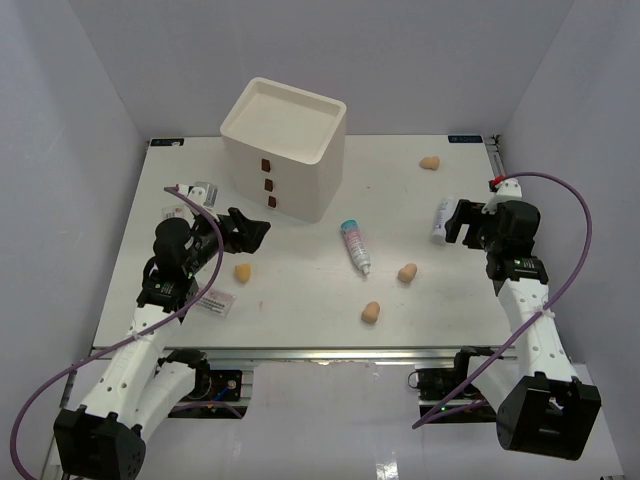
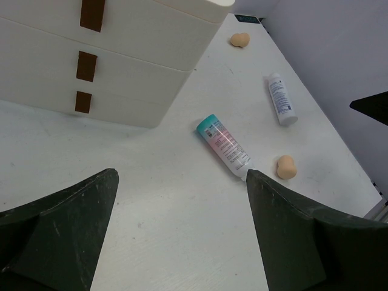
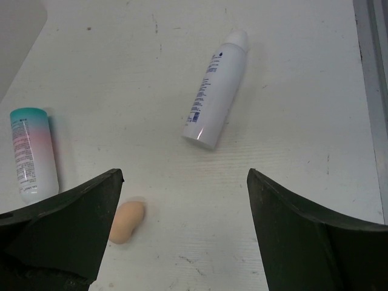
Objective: Organize the makeup
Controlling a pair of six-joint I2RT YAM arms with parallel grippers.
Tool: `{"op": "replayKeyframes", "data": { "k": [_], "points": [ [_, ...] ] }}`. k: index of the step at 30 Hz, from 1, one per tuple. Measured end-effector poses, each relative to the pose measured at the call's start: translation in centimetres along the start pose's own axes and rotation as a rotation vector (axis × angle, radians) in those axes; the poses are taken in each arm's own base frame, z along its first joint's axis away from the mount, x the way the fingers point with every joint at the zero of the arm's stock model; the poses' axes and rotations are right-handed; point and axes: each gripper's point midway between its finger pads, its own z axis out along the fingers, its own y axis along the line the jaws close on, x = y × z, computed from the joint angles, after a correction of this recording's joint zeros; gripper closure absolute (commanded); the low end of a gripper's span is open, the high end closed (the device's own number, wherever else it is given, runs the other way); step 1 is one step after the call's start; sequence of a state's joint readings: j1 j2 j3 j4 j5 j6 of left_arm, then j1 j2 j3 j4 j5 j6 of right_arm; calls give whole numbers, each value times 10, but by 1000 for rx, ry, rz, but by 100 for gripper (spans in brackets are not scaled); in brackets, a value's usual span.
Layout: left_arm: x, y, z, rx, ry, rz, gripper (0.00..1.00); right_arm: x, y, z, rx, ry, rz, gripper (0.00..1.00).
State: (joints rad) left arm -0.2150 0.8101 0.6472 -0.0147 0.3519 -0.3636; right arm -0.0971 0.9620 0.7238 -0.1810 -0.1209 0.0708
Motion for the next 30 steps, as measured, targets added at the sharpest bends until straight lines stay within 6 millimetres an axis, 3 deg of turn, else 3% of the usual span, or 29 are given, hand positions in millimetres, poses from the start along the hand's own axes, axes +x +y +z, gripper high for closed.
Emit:
{"op": "replayKeyframes", "data": {
  "k": [4,9,13,23,30],
  "points": [
    [0,0,0,0,0,-1,2,0,11,-2,-75,-2,-57,10],
    [4,3,2,-10,17,-11,2,2,46,-13,-316,-36,-245,10],
    [9,8,5,-27,31,-18,2,17,73,-25,-520,-57,-376,10],
    [42,30,26,-63,169,-78,2,41,105,-51,-790,-81,-519,10],
    [31,38,45,-52,174,-61,2,43,121,-67,-910,-119,-536,10]
  ]
}}
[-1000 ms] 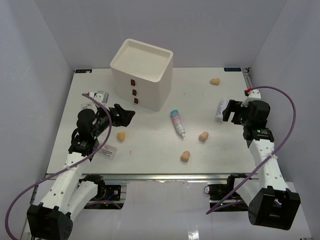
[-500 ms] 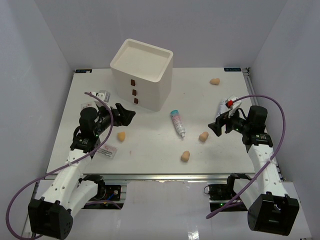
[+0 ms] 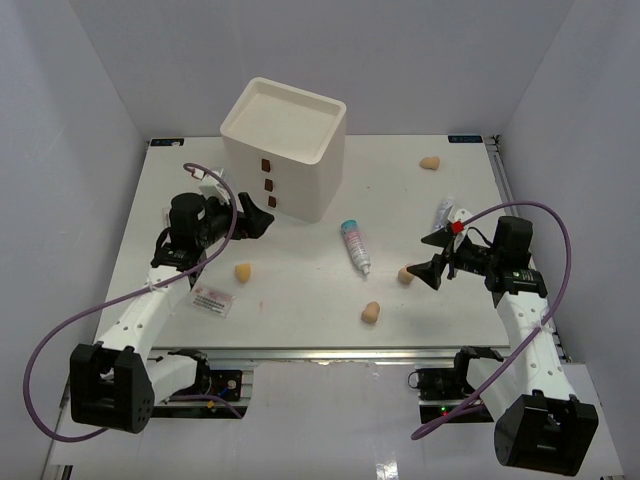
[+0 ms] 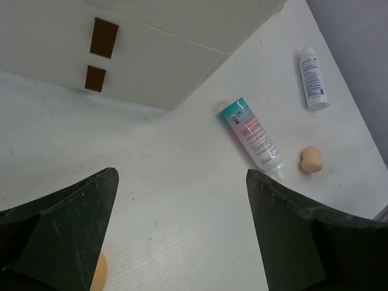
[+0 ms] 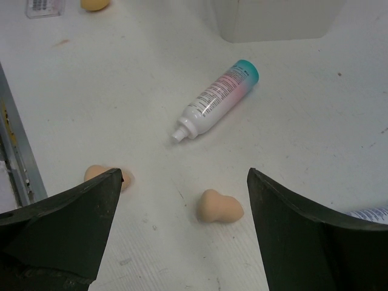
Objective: Organize the makeup
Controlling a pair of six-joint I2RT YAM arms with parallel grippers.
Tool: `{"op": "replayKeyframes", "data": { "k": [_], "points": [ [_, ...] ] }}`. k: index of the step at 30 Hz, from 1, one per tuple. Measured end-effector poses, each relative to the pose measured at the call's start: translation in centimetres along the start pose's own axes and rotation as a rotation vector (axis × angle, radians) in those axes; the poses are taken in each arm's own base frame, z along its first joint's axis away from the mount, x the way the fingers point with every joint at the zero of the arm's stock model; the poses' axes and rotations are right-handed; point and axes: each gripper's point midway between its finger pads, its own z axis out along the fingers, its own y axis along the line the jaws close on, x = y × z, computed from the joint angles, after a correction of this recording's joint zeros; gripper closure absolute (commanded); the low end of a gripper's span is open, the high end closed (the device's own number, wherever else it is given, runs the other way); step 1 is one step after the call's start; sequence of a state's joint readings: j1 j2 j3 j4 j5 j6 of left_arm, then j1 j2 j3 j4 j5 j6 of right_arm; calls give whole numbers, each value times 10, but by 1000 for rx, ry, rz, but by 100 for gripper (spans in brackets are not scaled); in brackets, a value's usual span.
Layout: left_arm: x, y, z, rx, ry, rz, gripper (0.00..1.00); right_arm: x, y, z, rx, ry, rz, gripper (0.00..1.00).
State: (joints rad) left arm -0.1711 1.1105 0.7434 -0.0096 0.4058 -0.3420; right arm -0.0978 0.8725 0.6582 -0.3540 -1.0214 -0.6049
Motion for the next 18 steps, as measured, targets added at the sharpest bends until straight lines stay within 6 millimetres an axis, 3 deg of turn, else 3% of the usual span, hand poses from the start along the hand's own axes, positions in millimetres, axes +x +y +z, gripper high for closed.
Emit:
{"op": "replayKeyframes", "data": {
  "k": [6,12,18],
  "points": [
    [-35,0,20,23,-77,109,7,-7,11,1,-58,-38,-2,9],
    [-77,17,65,-14,-86,166,15,-11,15,0,-71,-53,-11,8],
    [-88,41,98,-45,-51,152,25,-12,16,-1,-70,-55,-16,8]
  ]
}}
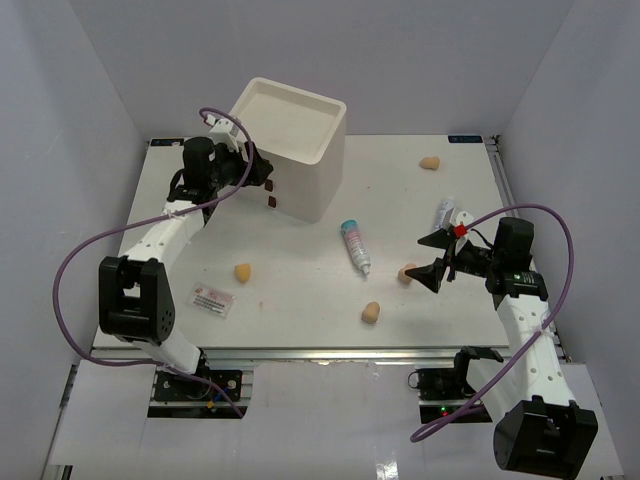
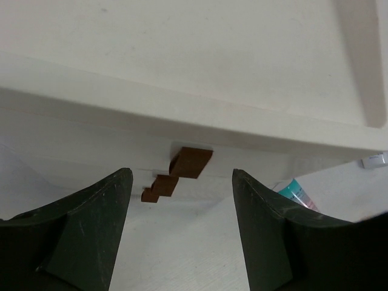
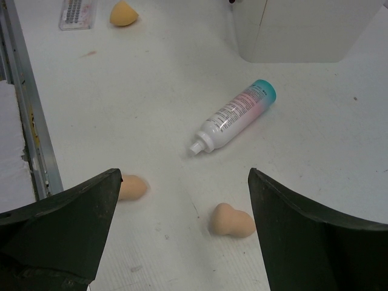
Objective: Organize the makeup
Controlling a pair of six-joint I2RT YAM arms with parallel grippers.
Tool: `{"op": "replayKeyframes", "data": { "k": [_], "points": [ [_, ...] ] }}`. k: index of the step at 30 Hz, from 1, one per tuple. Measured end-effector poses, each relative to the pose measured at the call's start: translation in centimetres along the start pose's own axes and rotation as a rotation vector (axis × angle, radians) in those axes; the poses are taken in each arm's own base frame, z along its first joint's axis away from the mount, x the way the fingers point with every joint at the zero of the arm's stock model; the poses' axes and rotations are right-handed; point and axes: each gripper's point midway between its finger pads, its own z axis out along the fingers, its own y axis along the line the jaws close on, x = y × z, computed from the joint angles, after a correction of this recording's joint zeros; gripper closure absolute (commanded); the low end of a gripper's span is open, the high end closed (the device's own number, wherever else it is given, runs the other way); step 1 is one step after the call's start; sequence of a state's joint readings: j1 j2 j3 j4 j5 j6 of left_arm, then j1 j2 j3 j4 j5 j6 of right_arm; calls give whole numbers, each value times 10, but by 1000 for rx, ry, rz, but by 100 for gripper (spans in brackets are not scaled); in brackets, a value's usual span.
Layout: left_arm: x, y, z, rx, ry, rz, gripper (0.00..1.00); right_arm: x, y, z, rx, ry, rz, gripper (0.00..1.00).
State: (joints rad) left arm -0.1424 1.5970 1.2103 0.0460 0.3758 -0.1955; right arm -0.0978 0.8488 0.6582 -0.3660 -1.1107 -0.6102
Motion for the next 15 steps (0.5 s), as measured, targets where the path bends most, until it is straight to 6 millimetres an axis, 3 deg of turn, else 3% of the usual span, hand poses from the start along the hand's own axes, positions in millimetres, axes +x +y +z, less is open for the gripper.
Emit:
{"op": "replayKeyframes", "data": {
  "k": [5,15],
  "points": [
    [5,7,10,-7,31,-6,31,0,0,0,0,0,0,8],
    [9,-2,10,47,54,-8,47,0,0,0,0,0,0,8]
  ]
}}
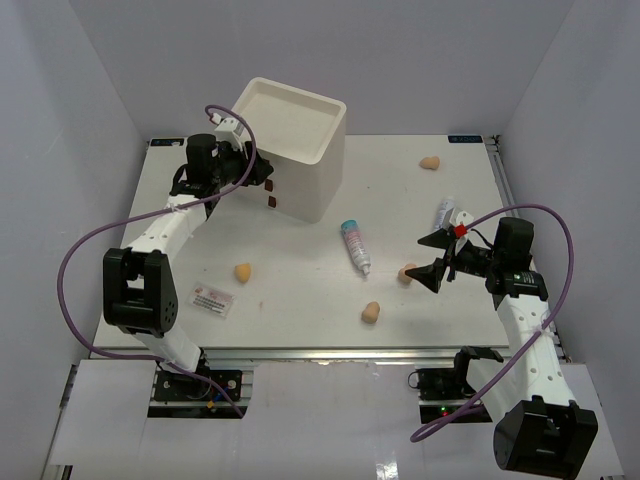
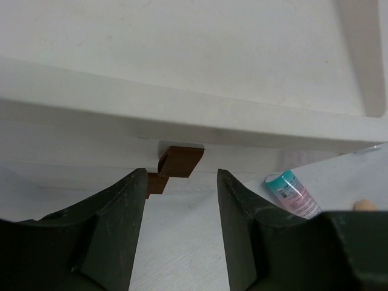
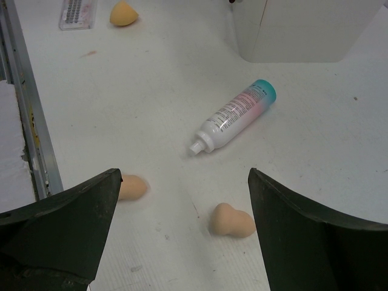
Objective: Organize the makeup
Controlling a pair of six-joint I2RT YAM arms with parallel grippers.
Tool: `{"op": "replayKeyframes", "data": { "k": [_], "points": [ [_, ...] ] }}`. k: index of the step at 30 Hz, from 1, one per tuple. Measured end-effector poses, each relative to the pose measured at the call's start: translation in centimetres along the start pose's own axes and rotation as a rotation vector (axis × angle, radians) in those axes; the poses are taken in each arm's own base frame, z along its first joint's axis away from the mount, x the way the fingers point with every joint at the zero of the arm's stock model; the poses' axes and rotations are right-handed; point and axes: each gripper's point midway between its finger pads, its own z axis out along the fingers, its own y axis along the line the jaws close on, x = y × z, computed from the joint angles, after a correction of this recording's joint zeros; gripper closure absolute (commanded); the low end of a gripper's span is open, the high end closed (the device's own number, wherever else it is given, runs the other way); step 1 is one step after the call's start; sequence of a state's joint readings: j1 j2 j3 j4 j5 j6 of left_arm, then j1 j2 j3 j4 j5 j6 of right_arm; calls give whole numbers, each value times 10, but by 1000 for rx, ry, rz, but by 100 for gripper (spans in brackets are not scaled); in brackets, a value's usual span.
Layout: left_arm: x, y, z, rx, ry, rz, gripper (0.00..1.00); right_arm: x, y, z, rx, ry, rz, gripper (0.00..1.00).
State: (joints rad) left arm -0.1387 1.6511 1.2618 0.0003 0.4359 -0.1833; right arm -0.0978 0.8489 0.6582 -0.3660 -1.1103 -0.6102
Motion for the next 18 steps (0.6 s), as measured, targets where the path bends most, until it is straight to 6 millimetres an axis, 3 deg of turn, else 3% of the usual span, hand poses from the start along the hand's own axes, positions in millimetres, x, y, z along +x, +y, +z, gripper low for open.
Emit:
{"op": "replayKeyframes", "data": {
  "k": [5,11,18],
  "points": [
    [-2,0,7,13,9,-8,59,0,0,0,0,0,0,8],
    [4,1,10,17,30,-22,86,0,0,0,0,0,0,8],
    [3,-1,7,21,27,-28,100,0,0,0,1,1,0,9]
  ]
}}
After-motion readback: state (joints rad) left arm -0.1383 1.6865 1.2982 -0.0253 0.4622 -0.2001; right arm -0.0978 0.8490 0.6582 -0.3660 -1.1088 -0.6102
